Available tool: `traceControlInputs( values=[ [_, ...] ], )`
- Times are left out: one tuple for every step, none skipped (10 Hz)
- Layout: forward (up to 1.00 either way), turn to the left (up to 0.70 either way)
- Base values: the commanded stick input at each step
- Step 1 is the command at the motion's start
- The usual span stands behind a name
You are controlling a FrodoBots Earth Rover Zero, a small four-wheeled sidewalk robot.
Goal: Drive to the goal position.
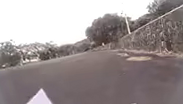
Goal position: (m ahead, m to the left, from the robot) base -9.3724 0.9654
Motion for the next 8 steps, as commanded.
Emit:
traceControlInputs(
  values=[
    [0.5, 0.0],
    [0.5, 0.0],
    [0.5, 0.0],
    [0.5, 0.0],
    [0.5, 0.0],
    [0.5, 0.0],
    [0.5, 0.0],
    [0.5, 0.0]
  ],
)
